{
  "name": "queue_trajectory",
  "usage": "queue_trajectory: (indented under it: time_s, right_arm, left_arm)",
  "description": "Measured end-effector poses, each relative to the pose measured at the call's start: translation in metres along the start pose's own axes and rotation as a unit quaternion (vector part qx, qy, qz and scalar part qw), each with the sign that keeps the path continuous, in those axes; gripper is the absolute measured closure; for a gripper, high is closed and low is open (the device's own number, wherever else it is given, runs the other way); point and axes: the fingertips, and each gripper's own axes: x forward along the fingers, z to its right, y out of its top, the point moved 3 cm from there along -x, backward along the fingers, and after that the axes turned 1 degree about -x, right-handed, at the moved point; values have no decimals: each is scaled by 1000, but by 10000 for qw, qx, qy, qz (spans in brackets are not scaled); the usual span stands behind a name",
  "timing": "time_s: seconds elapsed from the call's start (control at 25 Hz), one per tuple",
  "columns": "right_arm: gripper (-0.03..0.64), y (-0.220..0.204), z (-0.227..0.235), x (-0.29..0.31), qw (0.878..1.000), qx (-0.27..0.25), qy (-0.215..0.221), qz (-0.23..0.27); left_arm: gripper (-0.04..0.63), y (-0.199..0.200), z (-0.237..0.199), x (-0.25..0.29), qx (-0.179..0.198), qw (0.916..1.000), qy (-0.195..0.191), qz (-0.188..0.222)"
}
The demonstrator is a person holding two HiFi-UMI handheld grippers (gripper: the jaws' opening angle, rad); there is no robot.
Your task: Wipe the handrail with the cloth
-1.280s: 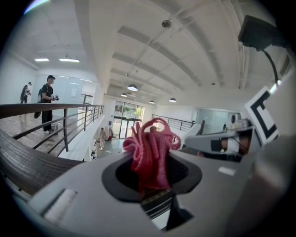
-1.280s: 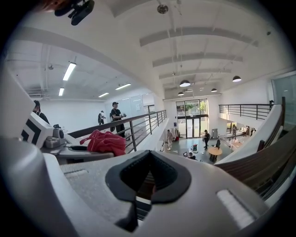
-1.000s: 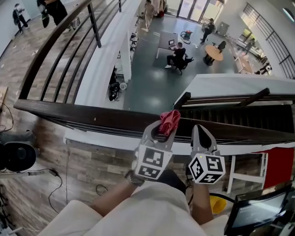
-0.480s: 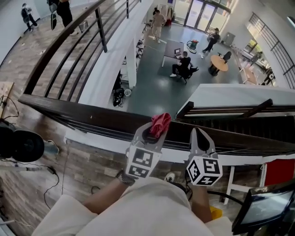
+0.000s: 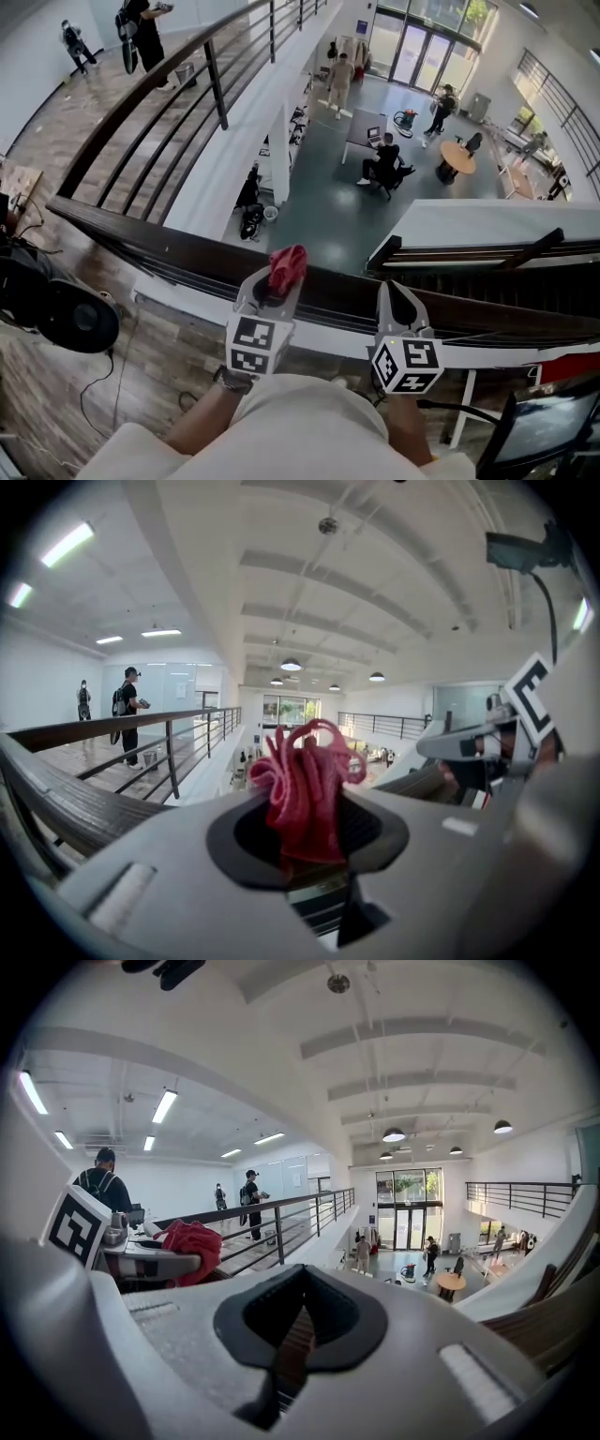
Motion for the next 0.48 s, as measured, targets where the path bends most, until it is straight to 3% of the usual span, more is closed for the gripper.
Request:
queue_trajectory:
  time_s: [0.48]
  right_arm:
    - [615,-5,4,4,9984,190,520,-65]
  left_arm:
    - [466,7,23,16,-40,9998,-70,-204]
